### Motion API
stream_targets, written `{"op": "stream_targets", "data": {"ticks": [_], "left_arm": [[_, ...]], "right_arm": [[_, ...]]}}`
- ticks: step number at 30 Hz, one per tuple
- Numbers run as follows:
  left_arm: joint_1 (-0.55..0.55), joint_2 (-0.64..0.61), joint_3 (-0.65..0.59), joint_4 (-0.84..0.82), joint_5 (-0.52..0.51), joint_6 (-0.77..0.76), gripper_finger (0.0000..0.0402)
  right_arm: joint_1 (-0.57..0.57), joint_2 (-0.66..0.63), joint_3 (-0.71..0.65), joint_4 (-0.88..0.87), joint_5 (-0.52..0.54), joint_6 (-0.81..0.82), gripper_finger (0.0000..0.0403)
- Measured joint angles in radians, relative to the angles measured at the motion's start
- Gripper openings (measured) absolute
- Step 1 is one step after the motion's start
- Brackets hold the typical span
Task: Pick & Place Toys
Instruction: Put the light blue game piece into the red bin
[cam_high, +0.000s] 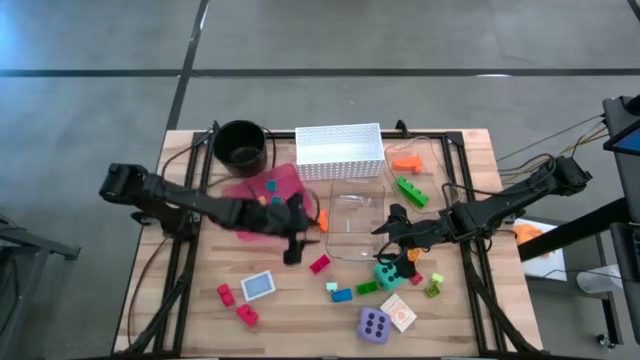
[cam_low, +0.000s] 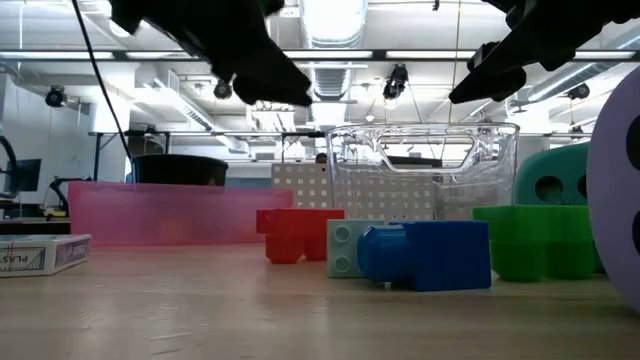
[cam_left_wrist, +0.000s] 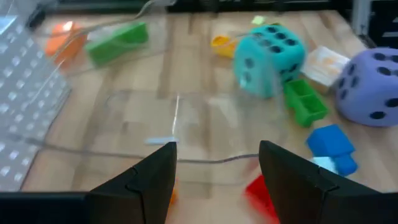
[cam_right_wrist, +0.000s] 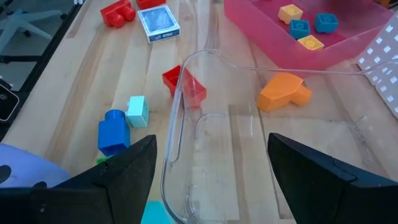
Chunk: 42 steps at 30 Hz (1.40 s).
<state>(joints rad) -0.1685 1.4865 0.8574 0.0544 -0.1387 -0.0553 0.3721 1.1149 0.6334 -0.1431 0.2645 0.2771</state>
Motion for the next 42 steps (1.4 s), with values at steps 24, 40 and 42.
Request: {"op": "stream_targets", "data": {"ticks": [24,40,42], "left_arm": [[-0.257,0.469,0.113,0.344,-0.164,-0.163,0.0231],[-0.277,0.512,0.180,0.115,-0.183,-0.216,0.0215],[-0.277,0.512,0.176,0.113,-0.183,-0.216,0.0196]], "right_arm": [[0.001,0.000,-0.004,0.001,0.000,0.000,0.0306],[0.001,0.000,-0.014,0.001,0.000,0.000,0.0306],[0.001,0.000,-0.014,0.002,0.000,0.000,0.0306]]}}
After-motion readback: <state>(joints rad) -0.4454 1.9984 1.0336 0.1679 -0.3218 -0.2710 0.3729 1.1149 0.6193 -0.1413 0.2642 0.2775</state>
